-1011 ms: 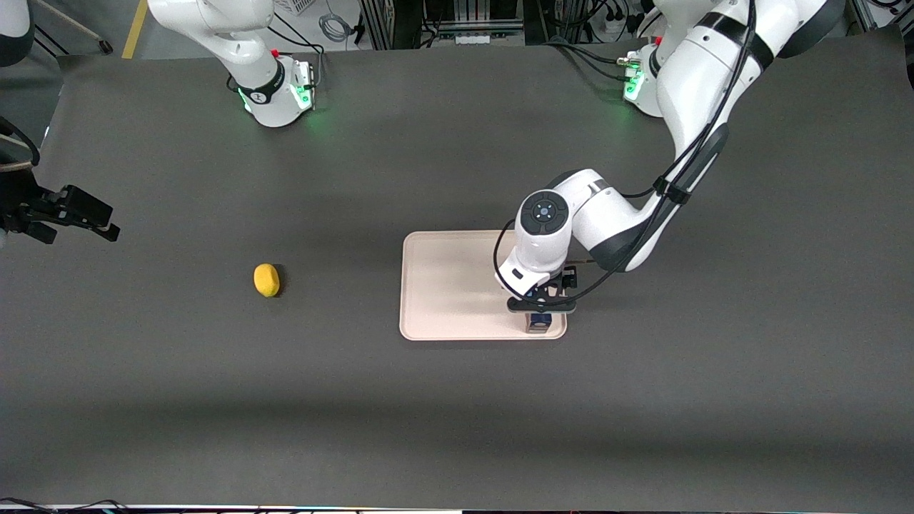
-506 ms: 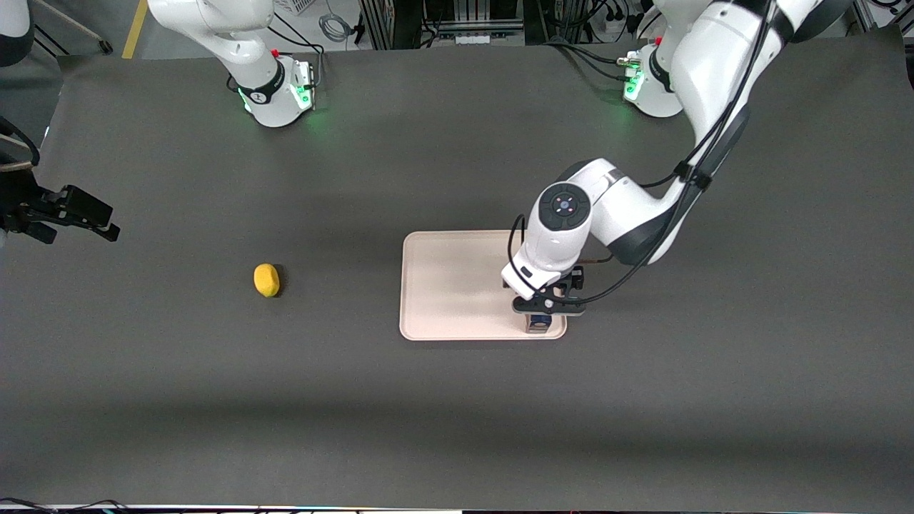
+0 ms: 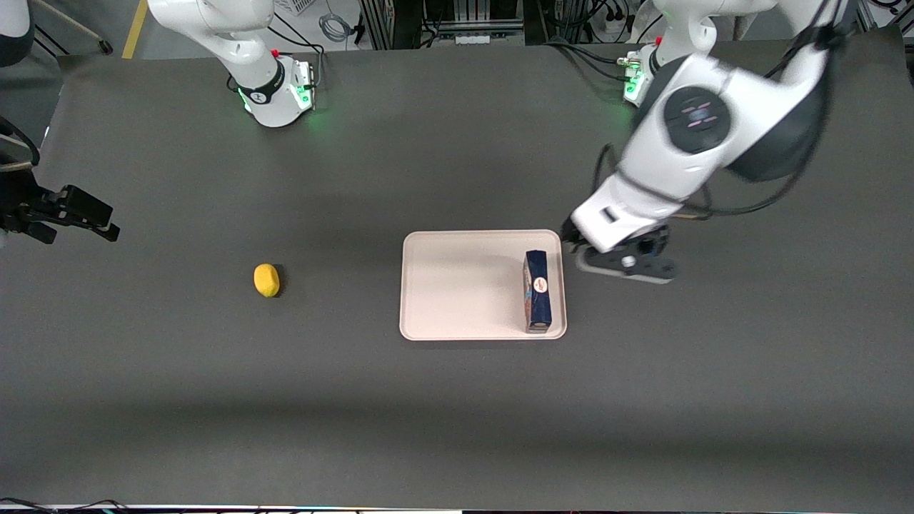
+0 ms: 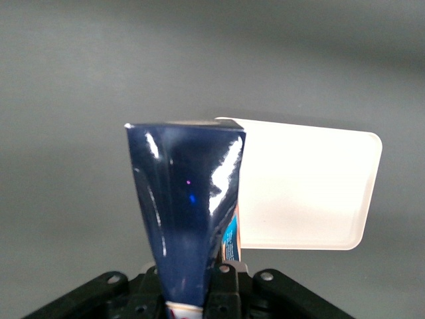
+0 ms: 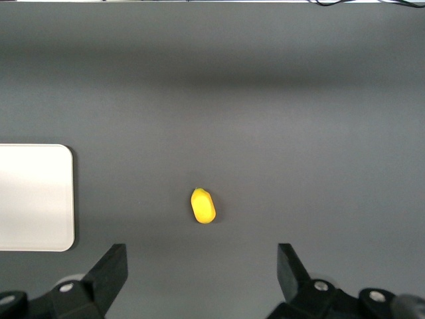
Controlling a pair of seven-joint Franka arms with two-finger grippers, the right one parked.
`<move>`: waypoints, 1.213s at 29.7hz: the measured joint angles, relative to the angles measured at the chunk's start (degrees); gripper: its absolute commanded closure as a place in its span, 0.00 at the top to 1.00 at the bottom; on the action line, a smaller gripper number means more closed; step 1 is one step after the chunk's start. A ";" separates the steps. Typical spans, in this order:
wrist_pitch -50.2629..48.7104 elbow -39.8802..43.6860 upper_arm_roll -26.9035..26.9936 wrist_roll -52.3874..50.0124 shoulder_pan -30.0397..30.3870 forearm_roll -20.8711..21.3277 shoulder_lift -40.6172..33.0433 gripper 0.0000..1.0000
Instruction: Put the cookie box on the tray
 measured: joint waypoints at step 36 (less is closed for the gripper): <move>4.59 -0.40 0.28 0.30 0.00 -0.01 4.34 1.00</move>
